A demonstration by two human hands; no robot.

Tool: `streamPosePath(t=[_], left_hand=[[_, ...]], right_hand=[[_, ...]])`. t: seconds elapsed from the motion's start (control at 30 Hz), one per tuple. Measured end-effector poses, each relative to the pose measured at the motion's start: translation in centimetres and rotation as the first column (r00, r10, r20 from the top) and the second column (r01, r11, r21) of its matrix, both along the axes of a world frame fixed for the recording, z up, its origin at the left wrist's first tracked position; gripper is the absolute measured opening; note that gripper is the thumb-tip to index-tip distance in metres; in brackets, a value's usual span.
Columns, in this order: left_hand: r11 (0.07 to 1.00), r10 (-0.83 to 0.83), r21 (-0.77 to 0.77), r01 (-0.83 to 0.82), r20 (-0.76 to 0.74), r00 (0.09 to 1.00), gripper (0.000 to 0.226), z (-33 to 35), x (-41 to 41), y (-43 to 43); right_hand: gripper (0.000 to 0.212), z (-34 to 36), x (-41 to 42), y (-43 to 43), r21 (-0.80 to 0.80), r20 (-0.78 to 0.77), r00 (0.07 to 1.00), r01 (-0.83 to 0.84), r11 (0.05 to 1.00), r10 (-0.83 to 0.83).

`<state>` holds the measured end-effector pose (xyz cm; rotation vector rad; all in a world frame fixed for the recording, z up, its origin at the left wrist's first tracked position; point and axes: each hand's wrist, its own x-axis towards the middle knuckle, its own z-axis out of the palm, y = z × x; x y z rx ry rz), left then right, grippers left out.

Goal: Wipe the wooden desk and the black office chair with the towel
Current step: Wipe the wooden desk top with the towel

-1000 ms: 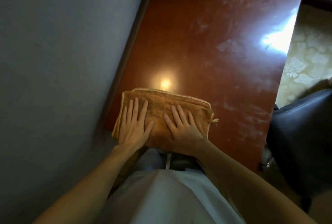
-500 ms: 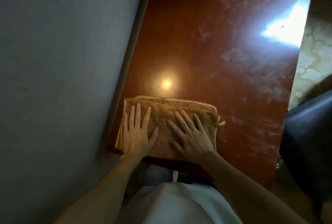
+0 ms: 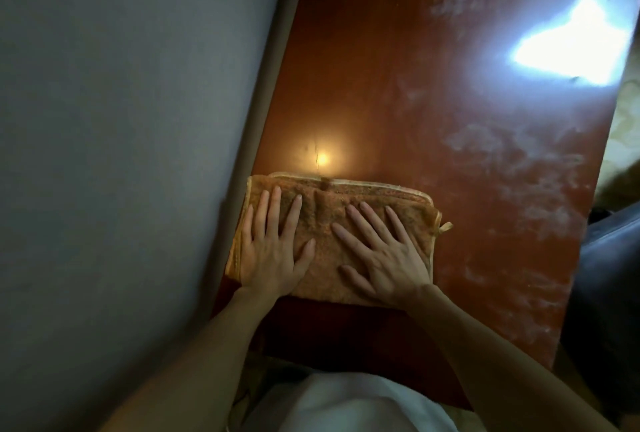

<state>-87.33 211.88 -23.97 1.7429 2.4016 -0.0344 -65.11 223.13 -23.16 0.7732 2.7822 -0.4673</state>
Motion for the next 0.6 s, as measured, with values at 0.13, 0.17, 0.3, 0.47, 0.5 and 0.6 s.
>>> streamPosePath(t=[0.13, 0.17, 0.3, 0.47, 0.5, 0.6], left_hand=[[0.999, -0.052, -0.003, 0.052, -0.001, 0.999, 0.080, -0.2, -1.3, 2.4], [0.998, -0.064, 0.001, 0.064, 0.000, 0.998, 0.080, -0.3, -1.6, 3.0], [0.995, -0.099, 0.004, 0.099, 0.008, 0.995, 0.080, -0.2, -2.7, 5.8], [0.993, -0.120, -0.011, 0.120, -0.007, 0.993, 0.081, -0.2, -4.0, 9.9], [0.992, -0.128, -0.012, 0.128, -0.009, 0.992, 0.081, -0.3, -4.3, 10.9], [0.991, -0.137, -0.003, 0.137, -0.016, 0.990, 0.081, -0.2, -5.3, 13.9]], right_hand=[[0.074, -0.3, -0.7, 1.6, 0.011, -0.019, 1.000, 0.024, 1.000, -0.023], [0.074, -0.3, -0.8, 2.0, 0.015, -0.027, 0.999, 0.026, 1.000, -0.025], [0.074, -0.3, -1.6, 4.5, 0.032, -0.036, 0.999, 0.027, 0.999, -0.025], [0.073, -0.3, -2.8, 8.0, 0.068, -0.048, 0.998, 0.040, 0.997, -0.037], [0.073, -0.3, -3.0, 8.8, 0.075, -0.052, 0.998, 0.048, 0.996, -0.044], [0.073, -0.3, -3.8, 11.4, 0.096, -0.057, 0.997, 0.063, 0.993, -0.058]])
